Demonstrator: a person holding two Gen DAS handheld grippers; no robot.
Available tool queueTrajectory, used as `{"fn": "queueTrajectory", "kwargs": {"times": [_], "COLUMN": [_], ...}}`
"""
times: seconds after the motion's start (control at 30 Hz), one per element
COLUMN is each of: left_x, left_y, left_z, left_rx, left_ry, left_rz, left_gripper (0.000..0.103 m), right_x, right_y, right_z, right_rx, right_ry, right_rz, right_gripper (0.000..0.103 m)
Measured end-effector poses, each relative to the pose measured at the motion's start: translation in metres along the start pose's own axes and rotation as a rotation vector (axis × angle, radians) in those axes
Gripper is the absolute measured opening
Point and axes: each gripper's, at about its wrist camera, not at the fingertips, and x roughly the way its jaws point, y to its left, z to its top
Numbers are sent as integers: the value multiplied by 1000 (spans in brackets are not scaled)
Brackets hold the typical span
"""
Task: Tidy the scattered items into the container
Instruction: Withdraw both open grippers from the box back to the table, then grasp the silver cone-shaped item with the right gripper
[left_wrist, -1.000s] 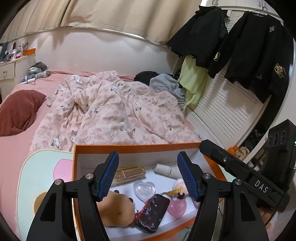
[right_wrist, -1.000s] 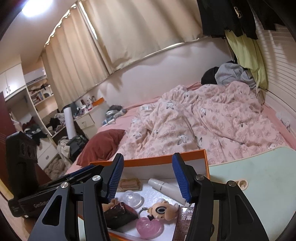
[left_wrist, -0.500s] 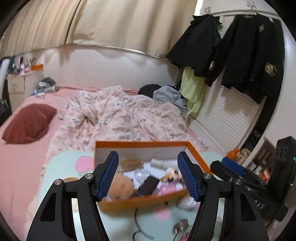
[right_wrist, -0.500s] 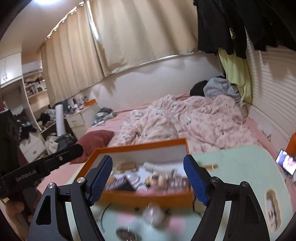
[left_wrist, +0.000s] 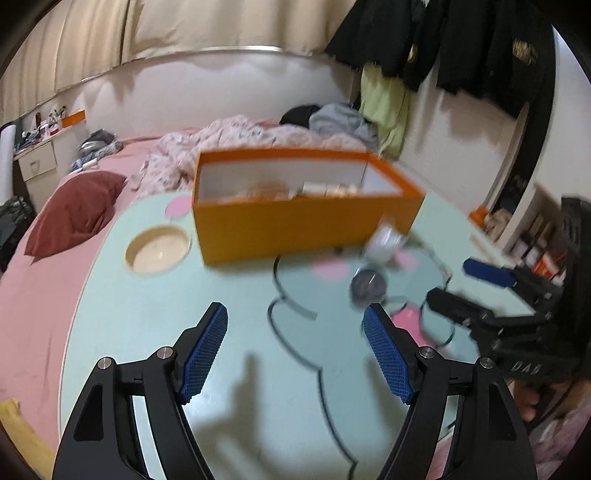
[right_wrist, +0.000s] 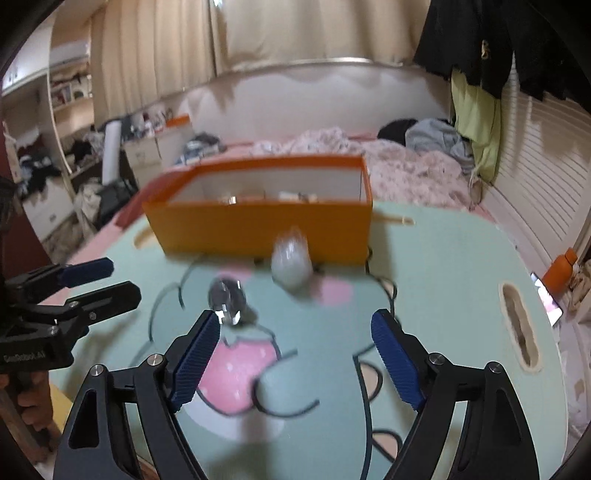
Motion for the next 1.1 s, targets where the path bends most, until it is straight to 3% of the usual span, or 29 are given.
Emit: {"fn": "queueTrajectory", "kwargs": {"times": [0.27, 0.4, 0.63, 0.83, 0.97, 1.1], "left_x": [30, 32, 26, 21, 12, 5], "left_y": [-3, -7, -13, -2, 19, 43], "left_z": [-13, -17, -26, -23, -26, -32], "left_rx": [25, 39, 77, 11, -111, -230], "left_ry": [84, 82, 35, 13, -42, -91], "left_rz": [96, 82, 53, 58, -35, -141], "left_gripper": [78, 81, 83, 83, 83, 83], "right_x": [19, 20, 18, 15, 9, 22], "right_y": [-10, -10, -9, -3, 12, 32], "right_z": [-7, -6, -6, -3, 6, 15], "right_rx": [36, 41, 45, 35, -19, -58], "right_ry": [92, 107, 104, 79, 23, 51], "right_rz": [14, 67, 70, 103, 143, 145], "right_gripper": [85, 101, 101, 101, 93, 74]}}
